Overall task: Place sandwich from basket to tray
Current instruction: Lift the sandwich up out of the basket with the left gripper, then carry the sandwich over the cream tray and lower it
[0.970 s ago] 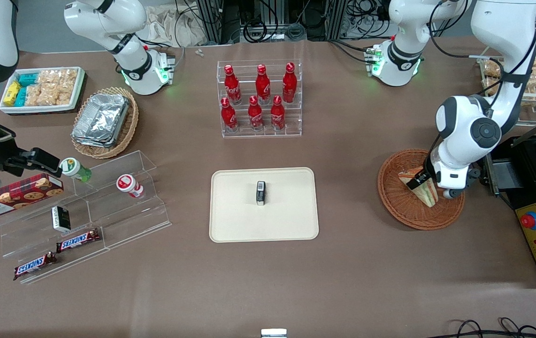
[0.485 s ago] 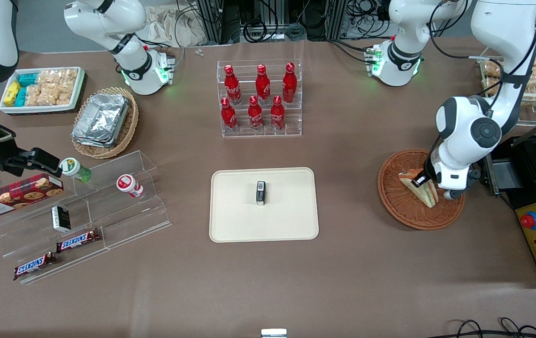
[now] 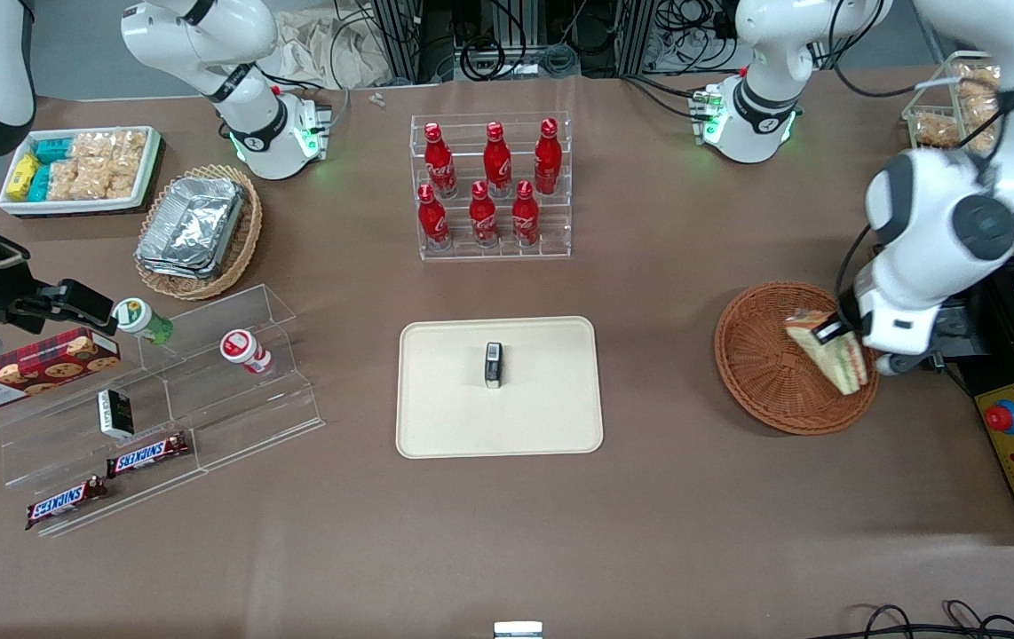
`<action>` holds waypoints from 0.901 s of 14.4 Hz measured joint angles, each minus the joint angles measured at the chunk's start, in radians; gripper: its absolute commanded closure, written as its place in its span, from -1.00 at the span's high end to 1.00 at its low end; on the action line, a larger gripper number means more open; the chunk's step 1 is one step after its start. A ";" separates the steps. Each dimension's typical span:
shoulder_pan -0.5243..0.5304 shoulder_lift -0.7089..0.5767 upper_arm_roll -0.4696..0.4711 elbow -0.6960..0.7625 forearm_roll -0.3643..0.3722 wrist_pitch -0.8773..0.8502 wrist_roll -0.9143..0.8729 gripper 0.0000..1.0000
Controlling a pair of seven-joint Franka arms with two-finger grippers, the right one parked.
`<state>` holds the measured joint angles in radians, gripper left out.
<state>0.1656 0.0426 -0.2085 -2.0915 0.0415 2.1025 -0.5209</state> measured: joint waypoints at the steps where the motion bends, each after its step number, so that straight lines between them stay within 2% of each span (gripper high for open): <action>1: 0.000 -0.014 0.000 0.077 -0.007 -0.103 0.035 -1.00; 4: -0.019 0.010 -0.037 0.367 -0.051 -0.386 0.074 -1.00; 6: -0.058 0.070 -0.091 0.514 -0.058 -0.467 0.074 -1.00; 9: -0.165 0.188 -0.160 0.590 -0.058 -0.472 0.061 -1.00; 13: -0.342 0.346 -0.172 0.597 -0.042 -0.318 -0.096 -1.00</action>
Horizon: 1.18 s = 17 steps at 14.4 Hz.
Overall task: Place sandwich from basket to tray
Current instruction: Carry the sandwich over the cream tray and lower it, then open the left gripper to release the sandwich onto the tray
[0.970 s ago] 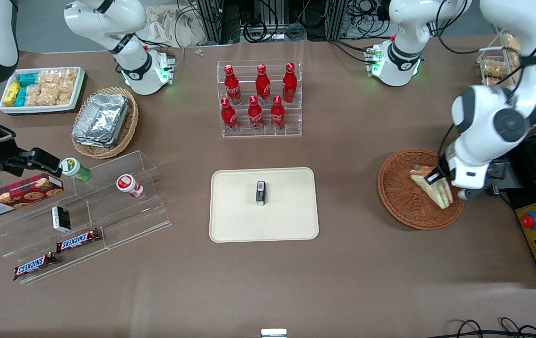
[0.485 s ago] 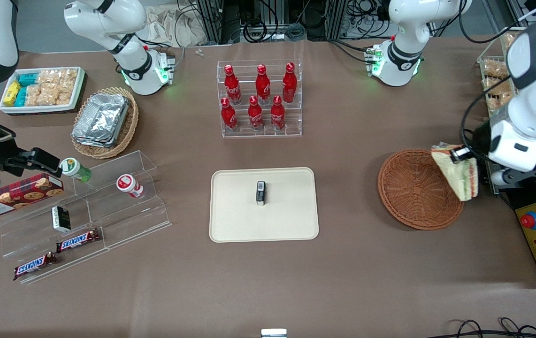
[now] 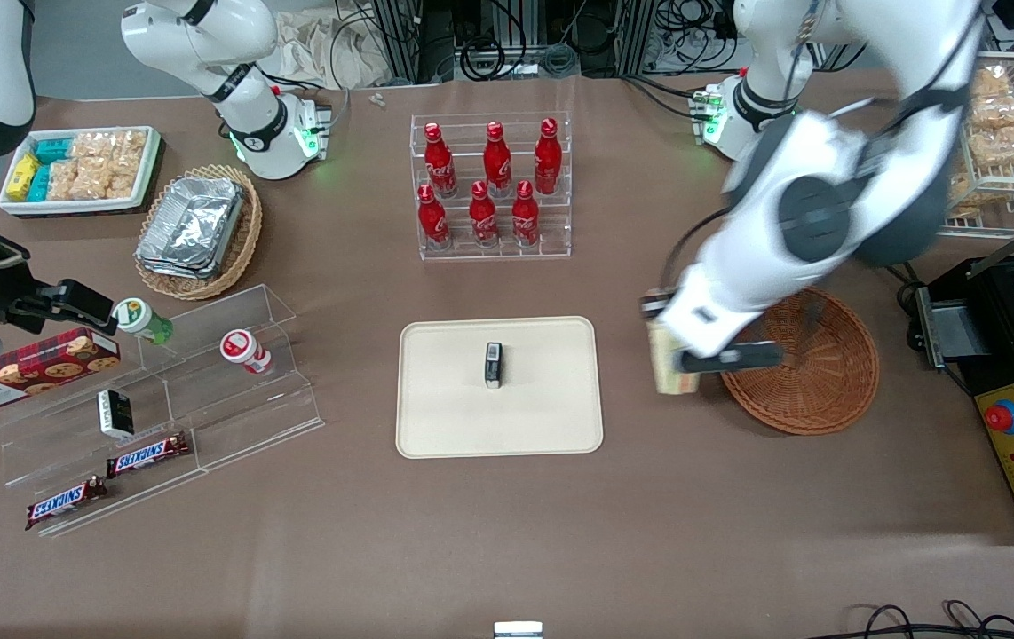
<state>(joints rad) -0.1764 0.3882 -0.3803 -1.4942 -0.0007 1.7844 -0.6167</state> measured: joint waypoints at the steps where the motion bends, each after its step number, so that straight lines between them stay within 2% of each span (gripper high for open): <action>1: -0.039 0.039 0.000 0.001 0.034 0.047 -0.043 -1.00; 4: -0.131 0.156 -0.001 0.003 0.134 0.174 -0.131 -1.00; 9: -0.168 0.293 0.001 0.005 0.147 0.312 -0.138 -1.00; 14: -0.170 0.351 0.002 -0.011 0.148 0.391 -0.157 -0.99; 15: -0.170 0.353 0.003 -0.017 0.148 0.392 -0.158 -0.88; 16: -0.170 0.353 0.004 -0.019 0.148 0.393 -0.159 -0.67; 17: -0.170 0.353 0.007 -0.019 0.149 0.393 -0.160 0.06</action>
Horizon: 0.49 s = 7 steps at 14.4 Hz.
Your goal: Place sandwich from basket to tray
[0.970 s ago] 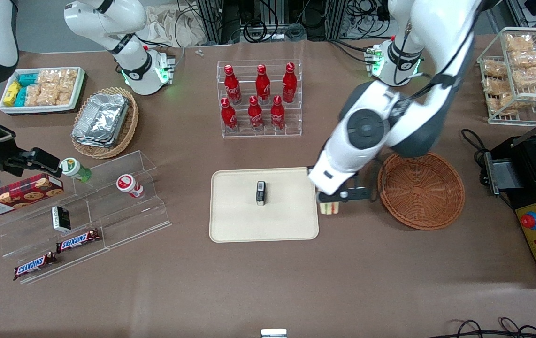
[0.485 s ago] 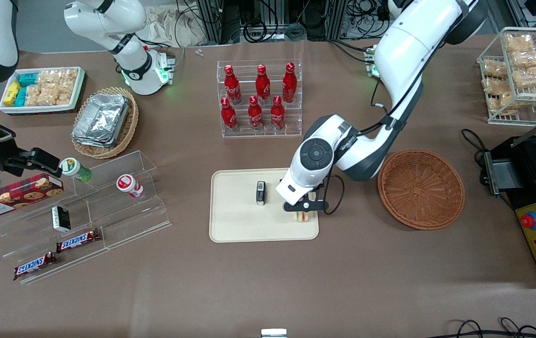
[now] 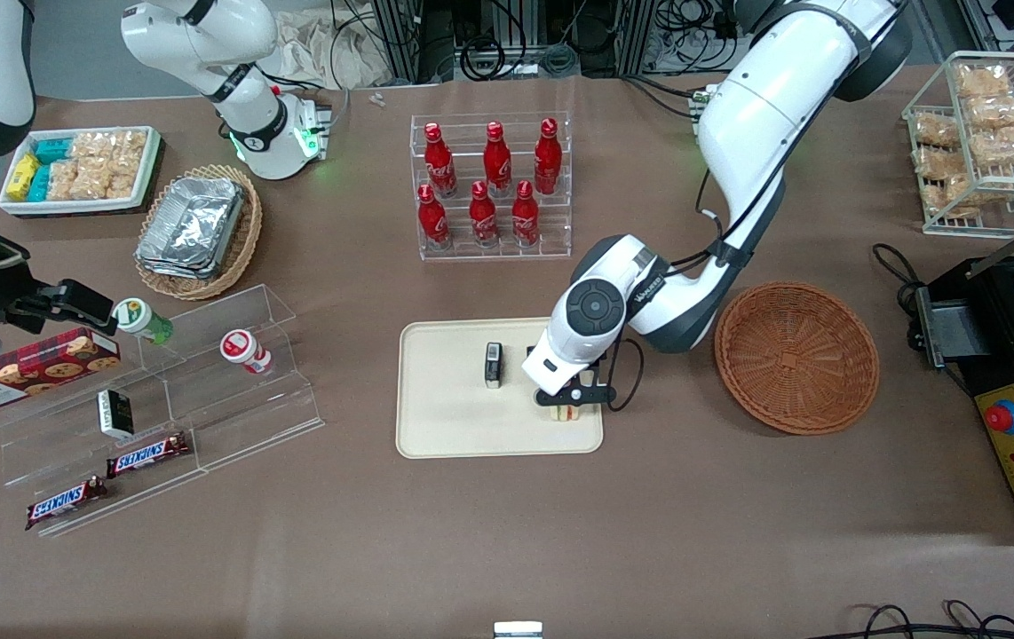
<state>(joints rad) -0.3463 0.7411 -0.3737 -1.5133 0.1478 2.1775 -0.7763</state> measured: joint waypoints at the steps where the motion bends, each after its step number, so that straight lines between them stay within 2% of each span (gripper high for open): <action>1: 0.000 0.000 0.003 0.000 0.000 0.000 -0.001 0.99; 7: 0.009 -0.028 0.011 0.011 0.000 -0.024 -0.009 1.00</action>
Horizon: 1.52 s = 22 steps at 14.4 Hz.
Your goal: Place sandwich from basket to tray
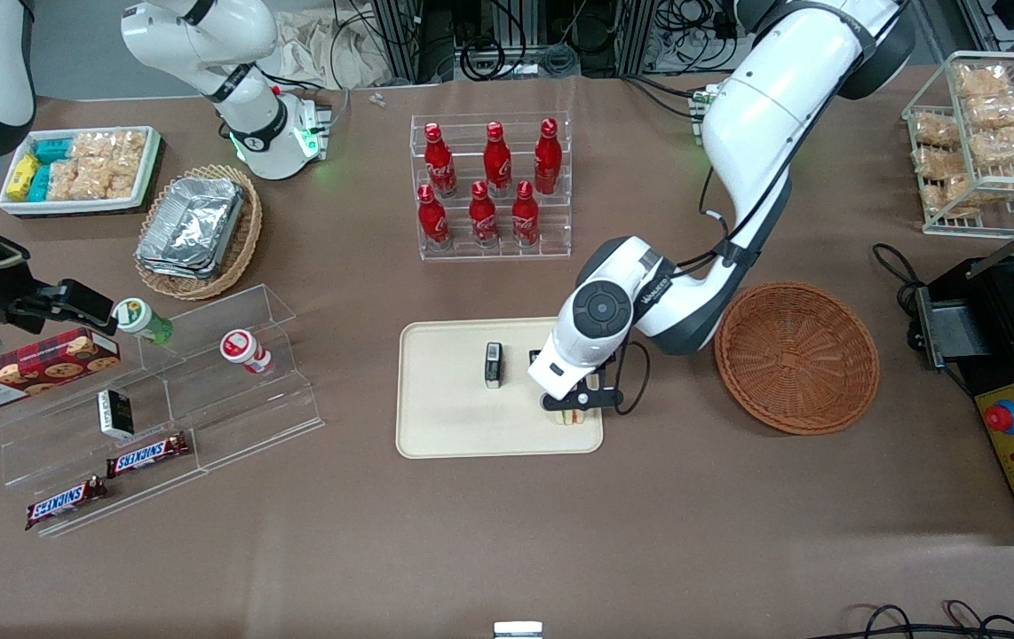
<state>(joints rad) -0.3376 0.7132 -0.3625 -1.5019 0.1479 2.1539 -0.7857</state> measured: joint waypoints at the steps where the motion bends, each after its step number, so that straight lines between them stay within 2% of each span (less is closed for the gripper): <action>1: 0.008 -0.024 0.001 0.005 0.000 -0.034 -0.006 1.00; 3: 0.050 -0.102 0.004 0.015 -0.001 -0.147 -0.011 1.00; 7: 0.204 -0.295 0.005 0.018 -0.007 -0.365 0.004 1.00; 10: 0.322 -0.415 0.007 0.008 -0.061 -0.452 0.179 1.00; 14: 0.500 -0.558 0.010 -0.110 -0.108 -0.456 0.408 1.00; 18: 0.559 -0.747 0.015 -0.325 -0.110 -0.380 0.501 1.00; 22: 0.594 -0.784 0.064 -0.339 -0.112 -0.366 0.608 1.00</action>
<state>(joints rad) 0.2559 -0.0704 -0.2986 -1.8408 0.0355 1.7878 -0.1772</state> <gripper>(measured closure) 0.000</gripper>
